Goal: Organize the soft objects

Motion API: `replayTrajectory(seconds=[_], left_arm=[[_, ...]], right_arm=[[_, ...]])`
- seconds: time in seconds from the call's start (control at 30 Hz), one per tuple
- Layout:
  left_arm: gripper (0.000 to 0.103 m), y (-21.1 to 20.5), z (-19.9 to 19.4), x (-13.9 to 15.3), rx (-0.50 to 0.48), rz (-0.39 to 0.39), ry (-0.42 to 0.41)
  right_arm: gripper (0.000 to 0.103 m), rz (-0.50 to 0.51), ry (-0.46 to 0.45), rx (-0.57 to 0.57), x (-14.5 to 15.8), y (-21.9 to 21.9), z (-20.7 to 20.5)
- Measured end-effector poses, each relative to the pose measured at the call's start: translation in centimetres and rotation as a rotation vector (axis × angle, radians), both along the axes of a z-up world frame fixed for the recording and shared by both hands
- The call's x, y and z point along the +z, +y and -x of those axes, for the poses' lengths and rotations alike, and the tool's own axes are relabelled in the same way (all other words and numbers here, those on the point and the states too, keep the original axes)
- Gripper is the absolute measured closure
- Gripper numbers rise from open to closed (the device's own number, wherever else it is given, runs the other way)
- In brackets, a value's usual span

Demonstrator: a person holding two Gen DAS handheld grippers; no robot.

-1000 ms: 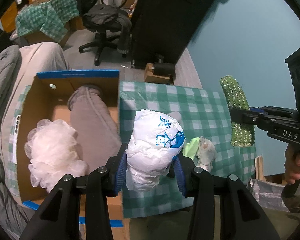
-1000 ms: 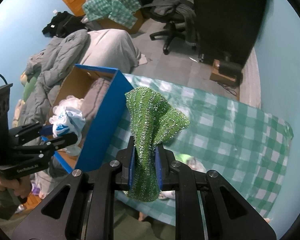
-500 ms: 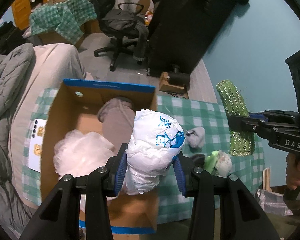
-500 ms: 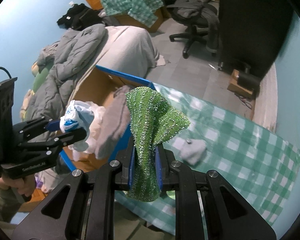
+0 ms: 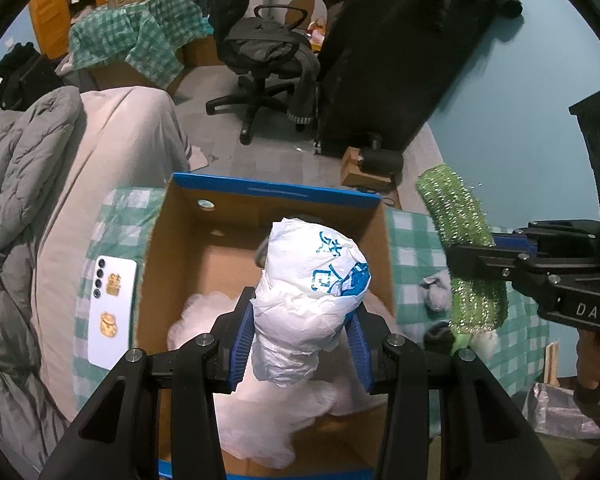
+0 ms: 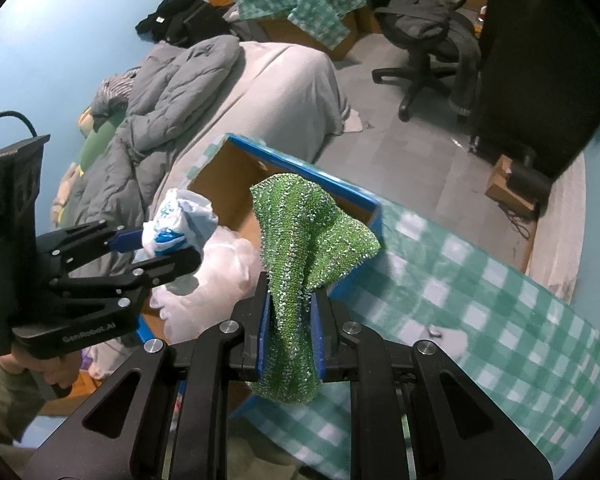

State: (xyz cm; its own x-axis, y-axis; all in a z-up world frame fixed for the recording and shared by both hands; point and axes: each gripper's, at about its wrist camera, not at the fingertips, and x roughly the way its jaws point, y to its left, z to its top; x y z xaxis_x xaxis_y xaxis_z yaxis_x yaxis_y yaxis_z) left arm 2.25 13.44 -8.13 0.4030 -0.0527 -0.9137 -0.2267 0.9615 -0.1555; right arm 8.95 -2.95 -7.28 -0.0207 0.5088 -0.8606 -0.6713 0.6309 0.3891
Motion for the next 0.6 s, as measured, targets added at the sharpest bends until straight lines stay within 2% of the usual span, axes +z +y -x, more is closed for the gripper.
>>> replayTrajectory(seconds=[0.27,0.6], left_arm=[[0.06,2.2,-1.5,-1.6,-0.015,-0.019,0.025],[0.058,3.5,-2.7,-3.0,-0.012,-0.03,0.052]], right_arm=[[0.087,0.044,0.025,0.028,-2.1,3.9,-0.8],[0.087,0.083,0.044,0.056,-3.7,6.8,-1.5]])
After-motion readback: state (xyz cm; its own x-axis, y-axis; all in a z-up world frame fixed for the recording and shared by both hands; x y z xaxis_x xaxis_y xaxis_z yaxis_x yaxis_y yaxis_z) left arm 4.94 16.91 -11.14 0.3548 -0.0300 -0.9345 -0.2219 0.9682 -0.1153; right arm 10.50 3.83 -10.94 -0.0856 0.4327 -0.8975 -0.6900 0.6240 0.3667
